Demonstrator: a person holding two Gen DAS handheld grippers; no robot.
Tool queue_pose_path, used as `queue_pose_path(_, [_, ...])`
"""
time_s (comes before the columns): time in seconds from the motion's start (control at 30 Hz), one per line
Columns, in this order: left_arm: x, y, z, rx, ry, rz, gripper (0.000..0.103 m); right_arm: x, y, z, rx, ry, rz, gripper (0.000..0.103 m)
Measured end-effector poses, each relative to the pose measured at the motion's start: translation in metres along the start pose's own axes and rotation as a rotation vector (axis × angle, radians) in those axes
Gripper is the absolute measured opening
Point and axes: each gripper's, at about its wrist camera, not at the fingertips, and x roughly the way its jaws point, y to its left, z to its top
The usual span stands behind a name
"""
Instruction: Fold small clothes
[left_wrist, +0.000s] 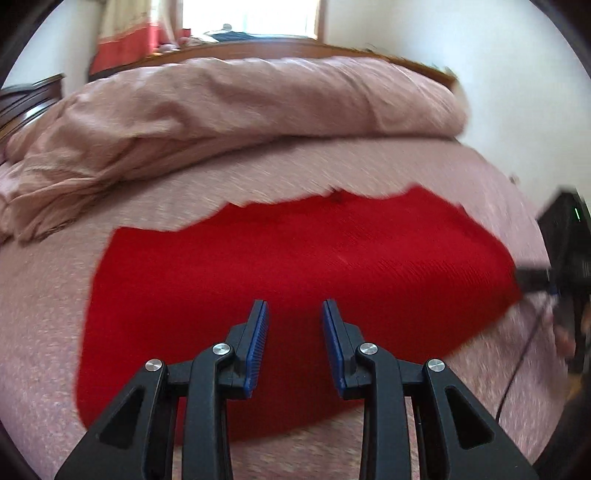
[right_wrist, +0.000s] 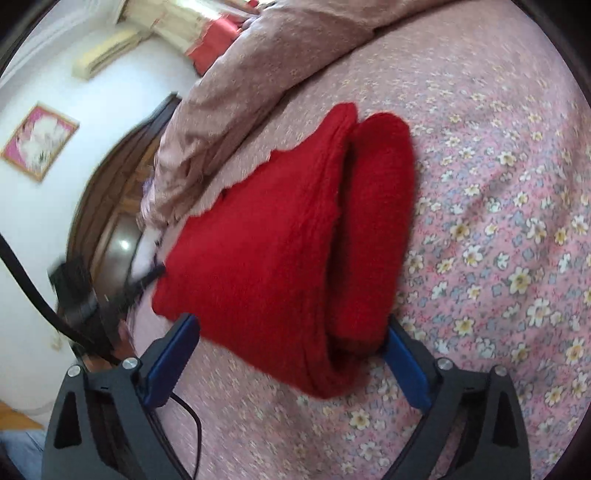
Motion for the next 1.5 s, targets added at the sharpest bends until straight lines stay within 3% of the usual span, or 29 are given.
queue_pose_path(0.1, [0.007,-0.01,-0.004,0.019,0.018,-0.015,0.024,-0.001,-0.01,0.006,0.076,-0.059,0.032,0.097])
queue_pose_path(0.13, [0.008,-0.011,-0.004,0.019,0.023,-0.019,0.024,-0.002,-0.011,0.007,0.086,-0.072,0.031,0.093])
queue_pose_path(0.2, [0.009,-0.016,-0.007,0.014,0.024,-0.028,0.024,0.002,-0.013,0.008,0.092,-0.078,-0.008,0.055])
queue_pose_path(0.23, [0.009,-0.016,-0.008,0.008,0.023,-0.033,0.024,0.005,-0.018,0.008,0.11,-0.064,-0.033,0.031])
queue_pose_path(0.27, [0.009,-0.014,-0.007,-0.002,0.022,-0.039,0.024,0.009,-0.025,0.007,0.149,-0.046,-0.027,0.028])
queue_pose_path(0.33, [0.009,-0.011,-0.005,-0.043,0.02,-0.064,0.024,0.006,-0.031,0.007,0.167,-0.062,0.012,0.027])
queue_pose_path(0.47, [0.008,0.003,0.005,-0.196,0.018,-0.177,0.023,0.001,-0.023,0.006,0.152,-0.072,-0.027,0.027])
queue_pose_path(0.53, [0.013,0.002,0.009,-0.238,0.019,-0.22,0.017,0.003,-0.017,0.007,0.139,-0.076,-0.053,0.027])
queue_pose_path(0.67, [0.053,0.002,-0.001,-0.298,0.137,-0.193,0.016,0.007,-0.008,0.015,0.13,-0.084,-0.072,0.026])
queue_pose_path(0.73, [0.055,0.007,-0.005,-0.325,0.101,-0.212,0.016,0.007,0.003,0.02,0.114,-0.095,-0.077,0.025])
queue_pose_path(0.97, [0.047,0.002,-0.001,-0.315,0.11,-0.193,0.016,-0.01,0.064,0.038,-0.001,-0.178,-0.086,0.023])
queue_pose_path(1.2, [0.027,0.022,0.014,-0.391,0.127,-0.274,0.016,-0.005,0.149,0.052,-0.201,-0.189,-0.275,0.023])
queue_pose_path(1.5, [-0.018,0.088,0.022,-0.531,0.053,-0.304,0.016,0.014,0.225,0.05,-0.395,-0.128,-0.489,0.022])
